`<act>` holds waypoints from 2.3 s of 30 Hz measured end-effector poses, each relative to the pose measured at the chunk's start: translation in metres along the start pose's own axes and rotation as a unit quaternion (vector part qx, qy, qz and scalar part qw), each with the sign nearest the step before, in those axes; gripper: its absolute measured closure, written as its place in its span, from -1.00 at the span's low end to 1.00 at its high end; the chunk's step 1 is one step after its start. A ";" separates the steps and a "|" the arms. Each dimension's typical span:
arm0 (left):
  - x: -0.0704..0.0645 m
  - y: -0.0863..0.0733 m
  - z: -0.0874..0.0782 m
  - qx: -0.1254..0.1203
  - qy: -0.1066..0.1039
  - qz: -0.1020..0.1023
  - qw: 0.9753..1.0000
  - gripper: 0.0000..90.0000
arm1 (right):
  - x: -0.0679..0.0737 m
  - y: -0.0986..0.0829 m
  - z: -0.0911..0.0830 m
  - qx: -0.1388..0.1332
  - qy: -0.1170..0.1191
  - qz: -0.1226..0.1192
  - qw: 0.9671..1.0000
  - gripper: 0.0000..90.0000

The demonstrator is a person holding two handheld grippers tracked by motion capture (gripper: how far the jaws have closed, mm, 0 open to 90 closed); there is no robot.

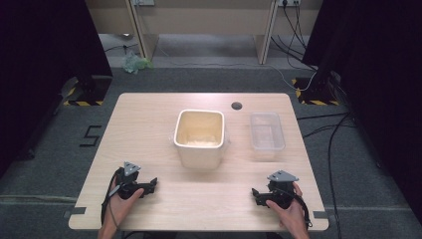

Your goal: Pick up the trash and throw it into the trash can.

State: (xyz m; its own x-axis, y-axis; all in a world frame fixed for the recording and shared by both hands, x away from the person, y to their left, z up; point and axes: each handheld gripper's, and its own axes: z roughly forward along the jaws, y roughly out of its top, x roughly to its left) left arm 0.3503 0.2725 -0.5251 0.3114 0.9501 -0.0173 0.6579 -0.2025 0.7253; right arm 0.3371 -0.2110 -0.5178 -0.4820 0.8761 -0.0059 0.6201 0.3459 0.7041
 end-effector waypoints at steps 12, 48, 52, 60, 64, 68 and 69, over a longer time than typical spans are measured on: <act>0.000 0.000 0.000 0.000 0.000 0.000 1.000 -0.92 | -0.006 0.001 -0.010 -0.018 0.003 0.005 1.000 -0.65; 0.000 0.000 0.000 0.000 0.000 0.000 1.000 -0.92 | -0.078 0.111 0.007 -0.062 -0.101 0.065 0.991 -0.58; 0.000 0.000 0.000 0.000 0.000 0.000 1.000 -0.92 | -0.083 0.113 0.012 -0.063 -0.102 0.073 0.990 -0.57; 0.000 0.000 0.000 0.000 0.000 0.000 1.000 -0.92 | -0.093 0.112 0.029 -0.042 -0.095 0.081 0.991 -0.52; 0.000 0.000 0.000 0.000 0.000 0.000 1.000 -0.93 | -0.088 0.107 0.022 -0.042 -0.078 0.078 0.993 -0.50; 0.000 0.000 0.000 0.000 0.000 0.000 1.000 -0.92 | -0.082 0.101 0.015 -0.042 -0.071 0.072 0.994 -0.51; 0.000 0.000 0.000 0.000 0.000 0.000 1.000 -0.92 | -0.082 0.101 0.015 -0.042 -0.071 0.072 0.994 -0.51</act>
State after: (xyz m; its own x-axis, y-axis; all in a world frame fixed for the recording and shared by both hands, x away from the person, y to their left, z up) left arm 0.3503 0.2726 -0.5251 0.3119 0.9499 -0.0180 0.6580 -0.2023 0.7253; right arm 0.4489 -0.2427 -0.4568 -0.2956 0.9553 0.0041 0.6195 0.1884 0.7621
